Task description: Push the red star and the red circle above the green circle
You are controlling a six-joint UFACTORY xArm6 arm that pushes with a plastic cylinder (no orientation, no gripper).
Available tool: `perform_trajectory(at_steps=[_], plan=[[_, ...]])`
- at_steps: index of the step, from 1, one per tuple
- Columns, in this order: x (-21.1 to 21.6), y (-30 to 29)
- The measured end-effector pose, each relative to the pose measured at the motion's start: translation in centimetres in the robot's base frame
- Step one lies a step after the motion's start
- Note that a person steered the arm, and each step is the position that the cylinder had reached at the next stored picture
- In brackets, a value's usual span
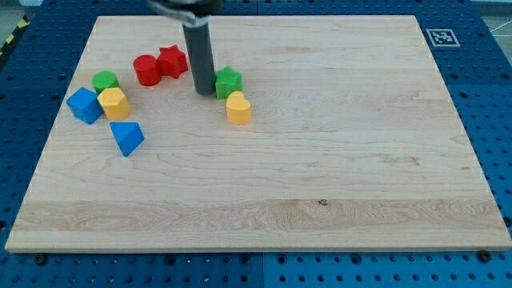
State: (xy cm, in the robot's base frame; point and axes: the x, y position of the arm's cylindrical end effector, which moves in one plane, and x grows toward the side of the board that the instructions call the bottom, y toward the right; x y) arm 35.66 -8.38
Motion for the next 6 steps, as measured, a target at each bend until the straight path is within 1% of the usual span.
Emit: perform_trajectory(at_steps=[1,2,6], plan=[[-3.2,-0.1],[-4.3,-0.1],[-2.6,-9.5]])
